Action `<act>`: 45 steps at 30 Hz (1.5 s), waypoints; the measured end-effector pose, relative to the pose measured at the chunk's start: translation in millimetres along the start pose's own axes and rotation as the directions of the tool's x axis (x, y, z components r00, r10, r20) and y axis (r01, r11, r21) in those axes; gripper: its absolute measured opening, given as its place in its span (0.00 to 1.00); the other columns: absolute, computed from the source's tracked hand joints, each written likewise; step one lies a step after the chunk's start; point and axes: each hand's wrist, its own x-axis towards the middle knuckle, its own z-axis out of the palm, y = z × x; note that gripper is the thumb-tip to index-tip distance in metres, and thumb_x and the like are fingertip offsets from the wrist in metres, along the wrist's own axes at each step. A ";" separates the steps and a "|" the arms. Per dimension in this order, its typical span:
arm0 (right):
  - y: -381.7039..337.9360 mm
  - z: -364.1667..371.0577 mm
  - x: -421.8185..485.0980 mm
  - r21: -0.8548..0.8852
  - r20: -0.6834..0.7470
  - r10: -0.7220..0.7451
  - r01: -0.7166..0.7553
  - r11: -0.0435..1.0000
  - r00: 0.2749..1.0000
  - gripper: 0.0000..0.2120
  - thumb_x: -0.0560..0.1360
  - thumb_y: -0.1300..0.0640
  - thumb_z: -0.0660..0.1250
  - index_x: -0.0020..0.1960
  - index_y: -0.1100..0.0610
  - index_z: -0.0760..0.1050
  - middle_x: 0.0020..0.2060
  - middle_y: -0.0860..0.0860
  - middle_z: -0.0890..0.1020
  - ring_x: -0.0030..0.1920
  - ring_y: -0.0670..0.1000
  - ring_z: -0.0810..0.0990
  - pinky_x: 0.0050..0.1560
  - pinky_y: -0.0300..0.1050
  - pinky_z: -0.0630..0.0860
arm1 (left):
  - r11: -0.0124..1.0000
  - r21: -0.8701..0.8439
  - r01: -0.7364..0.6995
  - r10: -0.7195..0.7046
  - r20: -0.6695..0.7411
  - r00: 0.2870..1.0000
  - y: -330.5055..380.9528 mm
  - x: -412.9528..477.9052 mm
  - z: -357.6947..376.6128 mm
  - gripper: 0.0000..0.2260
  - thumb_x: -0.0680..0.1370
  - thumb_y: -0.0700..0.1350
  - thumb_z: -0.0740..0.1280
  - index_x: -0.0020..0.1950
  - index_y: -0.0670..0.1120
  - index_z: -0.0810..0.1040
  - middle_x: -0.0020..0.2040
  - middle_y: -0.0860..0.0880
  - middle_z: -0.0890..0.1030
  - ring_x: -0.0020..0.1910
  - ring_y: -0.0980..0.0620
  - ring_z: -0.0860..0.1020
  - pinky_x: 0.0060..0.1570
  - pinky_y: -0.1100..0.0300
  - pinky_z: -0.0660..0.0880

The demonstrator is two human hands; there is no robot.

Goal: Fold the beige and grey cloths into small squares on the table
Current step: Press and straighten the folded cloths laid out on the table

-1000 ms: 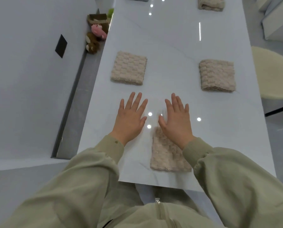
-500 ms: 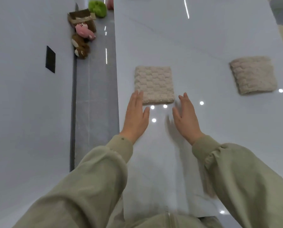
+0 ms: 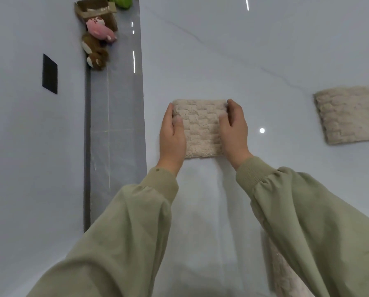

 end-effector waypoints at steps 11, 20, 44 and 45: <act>7.5 -1.8 10.0 0.031 0.045 -0.092 0.090 0.995 0.995 0.21 0.79 0.59 0.59 0.72 0.58 0.63 0.68 0.49 0.70 0.67 0.45 0.68 0.70 0.39 0.63 | 0.999 -0.046 -0.006 0.006 0.010 1.000 -0.1 7.8 -2.6 0.21 0.83 0.42 0.54 0.76 0.44 0.58 0.75 0.51 0.62 0.72 0.59 0.61 0.71 0.64 0.59; 6.6 -1.2 7.2 0.084 0.030 -0.079 0.076 0.994 0.996 0.22 0.78 0.60 0.59 0.71 0.59 0.64 0.66 0.48 0.71 0.67 0.46 0.70 0.68 0.38 0.65 | 0.981 0.167 -0.094 0.091 0.023 0.996 -10.0 0.4 1.0 0.21 0.83 0.44 0.53 0.77 0.46 0.56 0.76 0.51 0.58 0.74 0.59 0.56 0.75 0.58 0.54; 25.8 -6.1 -110.5 -0.712 0.027 -0.182 0.147 0.687 0.983 0.27 0.79 0.52 0.54 0.75 0.60 0.55 0.77 0.57 0.49 0.77 0.54 0.44 0.74 0.60 0.42 | 0.028 0.762 -0.647 0.244 0.622 0.744 -11.3 -61.8 -50.8 0.28 0.81 0.52 0.53 0.78 0.47 0.48 0.78 0.44 0.46 0.77 0.44 0.42 0.73 0.45 0.41; 25.8 -4.2 -118.0 -0.717 -0.009 -0.169 0.111 0.688 0.986 0.27 0.79 0.51 0.54 0.75 0.60 0.54 0.77 0.57 0.49 0.77 0.54 0.44 0.74 0.59 0.41 | 0.028 0.739 -0.673 0.235 0.650 0.723 -11.2 -61.2 -54.9 0.28 0.81 0.52 0.54 0.78 0.47 0.48 0.78 0.44 0.46 0.77 0.44 0.42 0.73 0.44 0.41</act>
